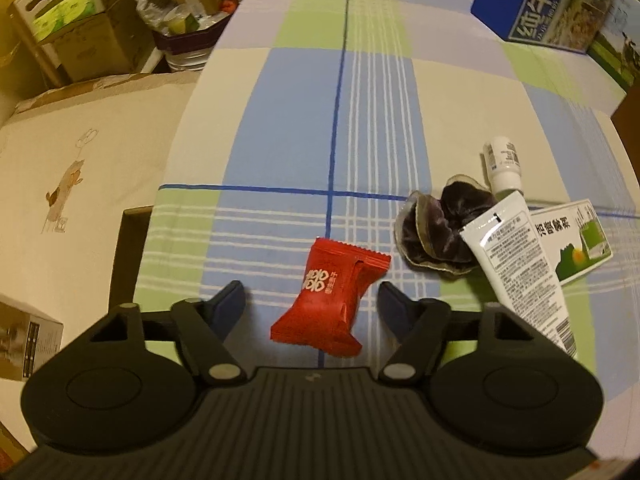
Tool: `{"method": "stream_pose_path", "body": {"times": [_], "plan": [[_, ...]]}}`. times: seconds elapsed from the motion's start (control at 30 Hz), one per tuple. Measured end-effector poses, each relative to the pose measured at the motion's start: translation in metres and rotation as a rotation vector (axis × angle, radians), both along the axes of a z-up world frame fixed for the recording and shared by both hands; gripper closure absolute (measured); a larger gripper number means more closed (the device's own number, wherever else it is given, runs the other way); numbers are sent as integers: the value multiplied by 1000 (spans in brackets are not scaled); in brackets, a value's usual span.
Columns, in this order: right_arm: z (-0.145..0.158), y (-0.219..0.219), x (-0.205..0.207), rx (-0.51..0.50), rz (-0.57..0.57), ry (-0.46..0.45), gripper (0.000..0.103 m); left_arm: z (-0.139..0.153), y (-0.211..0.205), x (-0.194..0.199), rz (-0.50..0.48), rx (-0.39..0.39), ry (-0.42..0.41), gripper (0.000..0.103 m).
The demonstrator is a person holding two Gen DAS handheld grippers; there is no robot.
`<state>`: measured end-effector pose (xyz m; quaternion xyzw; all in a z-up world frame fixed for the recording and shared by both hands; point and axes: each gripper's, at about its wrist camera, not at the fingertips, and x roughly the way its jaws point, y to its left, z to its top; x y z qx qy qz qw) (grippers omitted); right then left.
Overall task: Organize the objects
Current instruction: 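Lift the yellow snack bag with the right tool while the left tool grasps the red candy, then carry the snack bag and red candy into the brown box and open both tools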
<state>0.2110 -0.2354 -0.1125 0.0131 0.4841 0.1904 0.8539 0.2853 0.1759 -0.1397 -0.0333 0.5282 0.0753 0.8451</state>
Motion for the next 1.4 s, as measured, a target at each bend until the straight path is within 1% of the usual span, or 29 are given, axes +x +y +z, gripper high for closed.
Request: {"method": "stream_pose_path", "body": {"times": [0.07,0.1,0.17,0.2,0.3,0.5,0.63,0.8,0.9,1.1,1.33,1.4], "plan": [[0,-6,-1,-4,-14,0,62,0,0,1,-8,-7,4,58],[0,-9,-2,-5,-20,0,62,0,-1,0,-11,-10,-2,60],[1,-14,-3,-8,-32,0,62,2,-2,-2,-17,-21,-6,75],[2,-17,-4,-9,-36,-1,62,2,-3,-3,-18,-25,-8,78],[4,-24,-6,-8,-43,-3,62,4,-7,-8,-20,-21,-12,79],[11,-35,-12,8,-38,-13,62,13,-13,-26,3,-39,-23,80],[18,-42,-16,24,-27,-26,62,30,-24,-43,5,-55,-52,80],[30,-55,-19,46,-15,-49,62,57,-52,-59,-33,-80,-103,80],[38,-65,-21,66,-11,-63,62,73,-78,-62,-73,-99,-135,80],[60,-94,-20,106,-20,-102,62,101,-145,-52,-204,-130,-197,80],[88,-144,-5,125,-61,-167,62,124,-235,-24,-369,-163,-252,80],[96,-161,2,122,-74,-187,62,129,-262,-13,-414,-158,-265,80]]}}
